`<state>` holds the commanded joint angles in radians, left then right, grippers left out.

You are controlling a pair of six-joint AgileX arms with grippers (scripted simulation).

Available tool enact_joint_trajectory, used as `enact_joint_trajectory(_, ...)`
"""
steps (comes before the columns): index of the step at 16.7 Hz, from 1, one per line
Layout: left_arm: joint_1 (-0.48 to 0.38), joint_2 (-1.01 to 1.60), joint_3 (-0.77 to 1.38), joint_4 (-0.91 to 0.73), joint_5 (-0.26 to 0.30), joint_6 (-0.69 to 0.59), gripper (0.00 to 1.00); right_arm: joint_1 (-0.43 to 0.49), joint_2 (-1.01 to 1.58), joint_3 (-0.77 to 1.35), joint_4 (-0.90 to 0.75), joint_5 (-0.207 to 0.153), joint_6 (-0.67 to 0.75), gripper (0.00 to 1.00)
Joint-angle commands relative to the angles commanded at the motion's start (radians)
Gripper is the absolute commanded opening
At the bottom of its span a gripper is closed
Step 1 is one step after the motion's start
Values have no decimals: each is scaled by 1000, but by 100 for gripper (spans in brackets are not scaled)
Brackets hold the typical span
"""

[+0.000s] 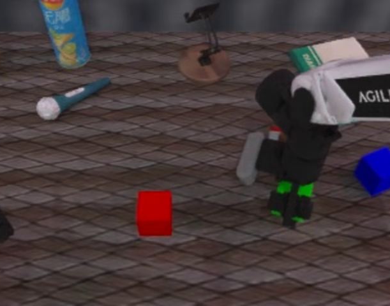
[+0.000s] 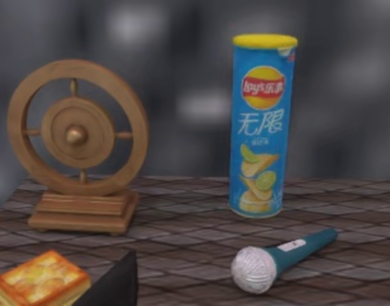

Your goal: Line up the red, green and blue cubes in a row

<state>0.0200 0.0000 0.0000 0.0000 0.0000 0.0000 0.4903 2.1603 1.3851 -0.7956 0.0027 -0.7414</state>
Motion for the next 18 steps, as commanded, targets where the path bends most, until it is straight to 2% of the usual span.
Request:
enact_joint_trajectory(8,0,0,0,0,0,0,100,-2,-4,3,-4,0,1,0)
enact_joint_trajectory(15,0,0,0,0,0,0,100,7,-97,123,-225,0,-2,0)
enact_joint_trajectory(18,0,0,0,0,0,0,100,7,-110,133,-241,-1,-1,0)
